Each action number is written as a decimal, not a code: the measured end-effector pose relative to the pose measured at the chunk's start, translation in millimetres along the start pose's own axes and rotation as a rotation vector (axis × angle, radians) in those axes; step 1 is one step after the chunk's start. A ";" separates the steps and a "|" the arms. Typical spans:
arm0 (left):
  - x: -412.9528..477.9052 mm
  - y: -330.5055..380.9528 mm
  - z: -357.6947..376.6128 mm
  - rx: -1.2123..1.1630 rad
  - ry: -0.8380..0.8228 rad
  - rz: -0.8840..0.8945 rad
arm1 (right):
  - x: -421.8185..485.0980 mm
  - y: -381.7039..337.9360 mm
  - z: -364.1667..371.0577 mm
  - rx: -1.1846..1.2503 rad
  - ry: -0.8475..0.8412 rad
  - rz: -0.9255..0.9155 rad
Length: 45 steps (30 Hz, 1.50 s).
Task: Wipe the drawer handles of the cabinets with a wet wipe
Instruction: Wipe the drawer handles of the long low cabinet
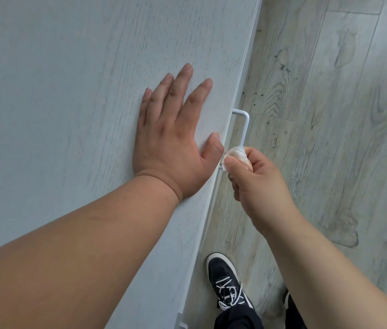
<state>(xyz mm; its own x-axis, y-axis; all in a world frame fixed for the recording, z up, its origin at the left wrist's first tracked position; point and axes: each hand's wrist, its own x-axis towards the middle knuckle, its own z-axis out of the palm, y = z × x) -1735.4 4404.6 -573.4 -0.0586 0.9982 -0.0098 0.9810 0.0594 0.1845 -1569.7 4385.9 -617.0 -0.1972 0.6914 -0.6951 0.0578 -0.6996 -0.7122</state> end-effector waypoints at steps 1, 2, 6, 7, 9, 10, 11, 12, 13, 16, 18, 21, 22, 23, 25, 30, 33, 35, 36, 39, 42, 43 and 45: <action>-0.1 -0.3 0.2 0.000 0.002 0.001 | 2.1 -1.9 0.6 0.028 -0.026 0.019; 0.0 -0.4 0.3 -0.001 0.004 0.003 | 2.9 -3.3 1.2 0.051 -0.055 0.040; 0.4 -0.3 0.1 -0.003 0.015 0.004 | 0.3 -3.5 0.2 0.125 -0.139 0.092; 0.6 -0.2 0.1 -0.003 0.015 0.004 | -0.3 -2.6 -1.5 0.153 -0.157 0.105; 0.2 0.2 0.0 -0.003 0.009 0.001 | 0.2 -1.2 -6.7 0.234 -0.213 0.134; -0.2 0.3 0.1 -0.003 0.008 -0.001 | 1.0 -0.6 -9.3 0.262 -0.243 0.141; -0.3 0.2 0.1 -0.004 0.009 -0.002 | 1.6 0.1 -11.1 0.261 -0.263 0.137; -0.4 0.1 0.3 -0.006 0.011 -0.003 | 1.6 1.1 -12.2 0.224 -0.268 0.118; -0.2 0.0 0.3 -0.008 0.014 -0.003 | 1.6 2.6 -11.8 0.155 -0.256 0.087; 0.1 0.5 0.2 -0.012 0.018 -0.001 | -2.0 6.5 -6.0 -0.195 -0.127 -0.060; 0.1 0.8 0.2 -0.012 0.015 -0.004 | -5.8 8.4 0.3 -0.418 -0.012 -0.158; -0.2 0.1 0.7 -0.019 0.019 -0.008 | -10.2 9.6 6.8 -0.685 0.111 -0.262; -0.3 0.0 0.8 -0.019 0.022 -0.008 | -10.9 9.9 7.3 -0.765 0.129 -0.281; -0.4 0.1 0.7 -0.017 0.023 -0.008 | -11.9 9.5 7.4 -0.818 0.141 -0.284; 0.0 0.7 0.9 -0.013 0.023 -0.007 | -12.1 11.7 8.0 -0.797 0.168 -0.257; -0.3 0.0 0.6 -0.015 0.018 -0.012 | -13.8 17.7 17.2 -0.306 0.204 -0.073; -0.1 0.4 0.8 -0.015 0.020 -0.012 | -18.8 17.5 16.1 -0.368 0.209 -0.101; -0.1 0.4 0.7 -0.010 0.018 -0.013 | -21.1 16.2 12.6 -0.393 0.234 -0.155; -0.1 0.3 0.5 -0.011 0.017 -0.015 | -22.0 14.2 10.5 -0.405 0.256 -0.195; -0.2 0.7 -0.4 -0.013 0.016 -0.015 | -22.7 5.2 4.3 -0.426 0.320 -0.336; -0.3 1.1 -0.4 -0.005 0.011 -0.016 | -14.7 -4.0 -2.3 -0.457 0.330 -0.472; -0.1 1.0 -0.3 -0.005 0.009 -0.016 | -9.9 -4.8 -5.1 -0.500 0.331 -0.522; -0.2 0.8 -0.2 -0.009 0.007 -0.018 | -2.0 -2.4 -8.5 -0.658 0.323 -0.609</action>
<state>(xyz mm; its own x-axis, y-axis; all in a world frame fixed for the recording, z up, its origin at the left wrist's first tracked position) -1734.6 4404.4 -573.1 -0.0773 0.9970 -0.0060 0.9782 0.0770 0.1928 -1561.2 4387.8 -614.7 -0.1013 0.9887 -0.1101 0.5931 -0.0289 -0.8046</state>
